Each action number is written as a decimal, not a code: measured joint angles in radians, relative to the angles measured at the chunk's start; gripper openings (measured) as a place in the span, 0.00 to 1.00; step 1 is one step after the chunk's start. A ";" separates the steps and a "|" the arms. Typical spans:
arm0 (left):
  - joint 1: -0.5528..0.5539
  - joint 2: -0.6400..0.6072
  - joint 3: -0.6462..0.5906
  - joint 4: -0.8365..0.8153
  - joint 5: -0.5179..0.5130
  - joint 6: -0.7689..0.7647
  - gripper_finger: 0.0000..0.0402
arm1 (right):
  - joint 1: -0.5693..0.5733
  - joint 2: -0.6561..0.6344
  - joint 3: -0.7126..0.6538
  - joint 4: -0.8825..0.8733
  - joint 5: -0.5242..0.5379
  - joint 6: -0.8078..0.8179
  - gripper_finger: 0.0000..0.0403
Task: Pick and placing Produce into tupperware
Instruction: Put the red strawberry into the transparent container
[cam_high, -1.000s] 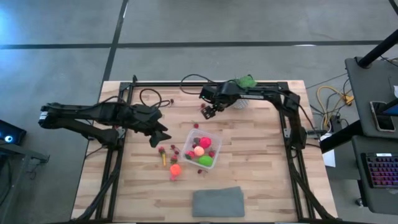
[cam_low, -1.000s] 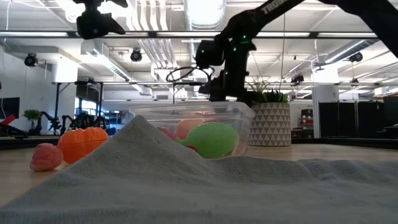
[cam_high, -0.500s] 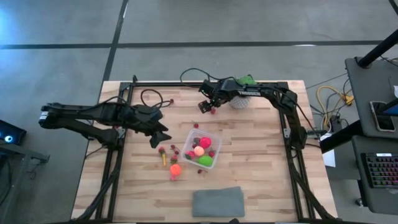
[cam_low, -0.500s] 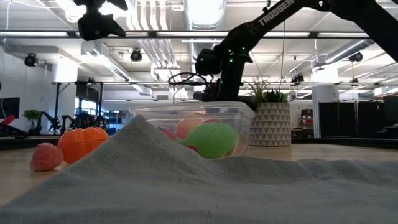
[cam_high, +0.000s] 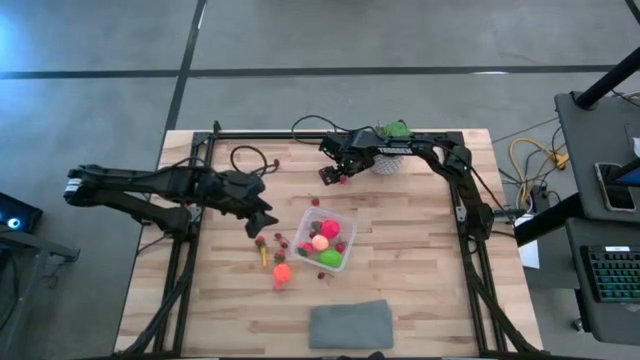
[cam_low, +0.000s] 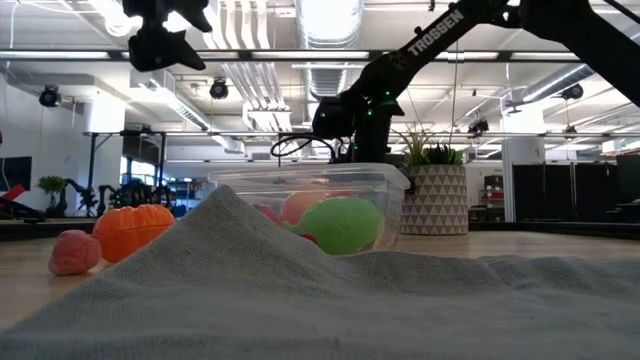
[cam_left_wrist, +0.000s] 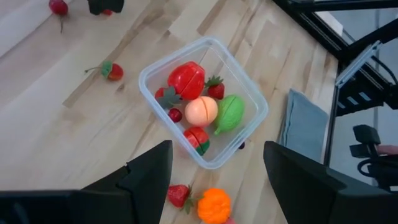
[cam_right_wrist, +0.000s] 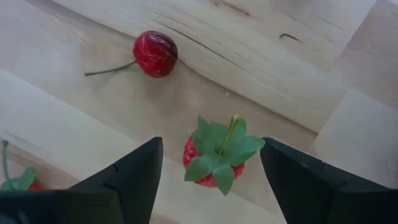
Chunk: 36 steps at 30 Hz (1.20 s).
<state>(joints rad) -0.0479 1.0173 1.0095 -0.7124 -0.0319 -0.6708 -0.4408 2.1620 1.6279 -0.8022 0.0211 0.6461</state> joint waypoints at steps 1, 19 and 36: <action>0.000 0.001 0.000 -0.002 -0.001 0.000 0.59 | 0.000 0.000 0.000 0.001 -0.001 0.000 0.65; 0.000 0.004 -0.001 -0.001 -0.010 0.001 0.59 | -0.002 0.000 -0.005 -0.006 0.005 -0.005 0.45; 0.000 0.004 -0.001 -0.002 -0.012 0.051 0.59 | 0.036 -0.064 0.050 -0.098 -0.031 -0.008 0.36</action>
<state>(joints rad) -0.0479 1.0214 1.0088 -0.7147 -0.0443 -0.6198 -0.4051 2.0977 1.6777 -0.9003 -0.0095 0.6380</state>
